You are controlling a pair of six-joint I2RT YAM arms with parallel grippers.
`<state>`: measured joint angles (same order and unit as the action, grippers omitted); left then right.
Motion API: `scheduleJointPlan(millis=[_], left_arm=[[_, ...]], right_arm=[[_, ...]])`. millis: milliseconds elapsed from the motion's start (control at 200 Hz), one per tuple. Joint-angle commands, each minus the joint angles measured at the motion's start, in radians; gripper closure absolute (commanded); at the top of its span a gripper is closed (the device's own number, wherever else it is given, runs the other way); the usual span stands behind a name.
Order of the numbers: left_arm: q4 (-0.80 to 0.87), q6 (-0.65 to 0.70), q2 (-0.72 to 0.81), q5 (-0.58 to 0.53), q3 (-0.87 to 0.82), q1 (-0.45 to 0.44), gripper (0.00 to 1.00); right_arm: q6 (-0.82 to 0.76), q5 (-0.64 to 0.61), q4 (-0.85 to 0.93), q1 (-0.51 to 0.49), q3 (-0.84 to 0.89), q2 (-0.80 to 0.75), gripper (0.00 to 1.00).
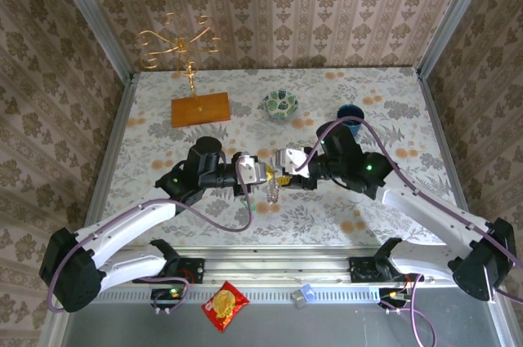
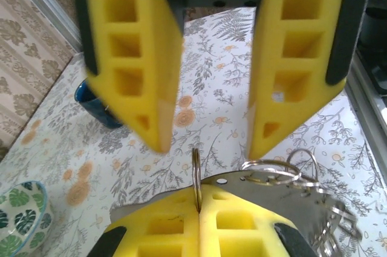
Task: Put the keys on the keyring
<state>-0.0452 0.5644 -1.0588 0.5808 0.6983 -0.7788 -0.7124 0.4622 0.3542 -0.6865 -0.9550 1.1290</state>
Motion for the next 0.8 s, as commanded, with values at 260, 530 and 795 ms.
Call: scheduleJointPlan(millis=[260, 530, 795], left_arm=[[0.193, 0.143, 0.005, -0.142, 0.118, -0.065, 1.00], [0.226, 0.170, -0.006, -0.192, 0.147, -0.092, 1.00], [0.224, 0.167, -0.010, -0.196, 0.153, -0.098, 1.00]], right_arm=[[-0.072, -0.121, -0.008, -0.010, 0.032, -0.070, 0.67], [-0.052, -0.053, -0.058, -0.027, 0.036, -0.046, 0.69], [-0.034, -0.028, -0.094, -0.050, 0.038, -0.014, 0.71]])
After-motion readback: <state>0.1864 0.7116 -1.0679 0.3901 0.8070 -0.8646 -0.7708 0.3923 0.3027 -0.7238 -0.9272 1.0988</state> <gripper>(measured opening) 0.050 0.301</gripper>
